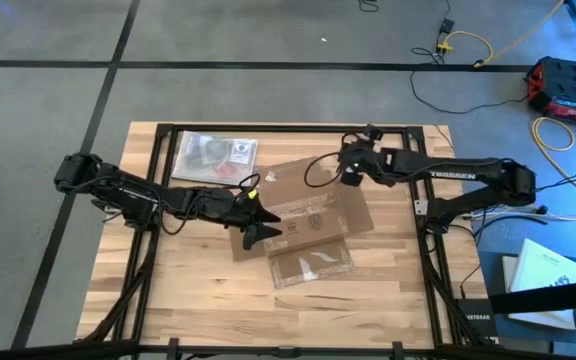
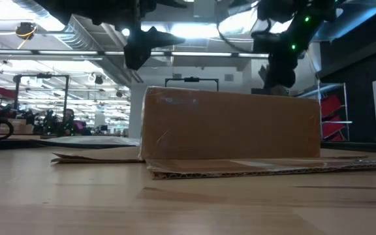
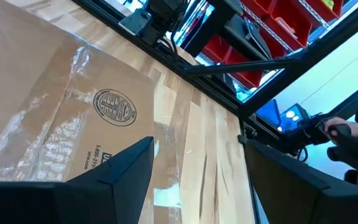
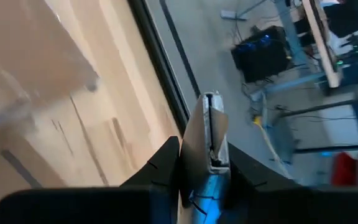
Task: Unpack boxes
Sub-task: Break down the box until it is fully flat
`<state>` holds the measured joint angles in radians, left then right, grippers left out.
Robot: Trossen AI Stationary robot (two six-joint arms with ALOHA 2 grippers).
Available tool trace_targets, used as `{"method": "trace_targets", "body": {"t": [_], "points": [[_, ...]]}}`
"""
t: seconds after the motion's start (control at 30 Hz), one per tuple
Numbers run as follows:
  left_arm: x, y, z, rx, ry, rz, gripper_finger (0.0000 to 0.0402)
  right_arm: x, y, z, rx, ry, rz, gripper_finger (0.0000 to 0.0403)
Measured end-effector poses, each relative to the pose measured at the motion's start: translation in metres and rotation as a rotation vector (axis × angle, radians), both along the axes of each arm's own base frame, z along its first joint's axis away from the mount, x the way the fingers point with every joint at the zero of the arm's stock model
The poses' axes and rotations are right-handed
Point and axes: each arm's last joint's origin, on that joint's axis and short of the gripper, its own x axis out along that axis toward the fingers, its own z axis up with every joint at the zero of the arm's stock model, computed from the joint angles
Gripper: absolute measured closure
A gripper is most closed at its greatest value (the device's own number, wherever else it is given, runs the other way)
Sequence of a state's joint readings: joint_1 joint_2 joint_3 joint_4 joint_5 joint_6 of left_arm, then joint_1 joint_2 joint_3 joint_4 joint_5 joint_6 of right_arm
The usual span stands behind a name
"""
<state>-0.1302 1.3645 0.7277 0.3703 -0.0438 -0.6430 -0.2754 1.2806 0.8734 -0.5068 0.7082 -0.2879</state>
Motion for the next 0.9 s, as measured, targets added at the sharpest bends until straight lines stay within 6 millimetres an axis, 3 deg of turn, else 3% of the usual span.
{"method": "trace_targets", "body": {"t": [0.3, 0.53, 0.9], "points": [[0.000, 0.018, -0.004, -0.040, 0.050, 0.077, 0.0163, 0.015, -0.008, -0.044, -0.048, 0.276, -0.050, 0.0344], [0.001, 0.031, -0.005, -0.047, 0.056, 0.123, 0.0163, 0.019, -0.029, -0.079, 0.040, 0.323, -0.178, 0.0344], [-0.001, 0.040, -0.009, -0.084, 0.105, 0.148, 0.0163, 0.003, -0.084, -0.088, 0.170, 0.212, -0.324, 0.0344]]}}
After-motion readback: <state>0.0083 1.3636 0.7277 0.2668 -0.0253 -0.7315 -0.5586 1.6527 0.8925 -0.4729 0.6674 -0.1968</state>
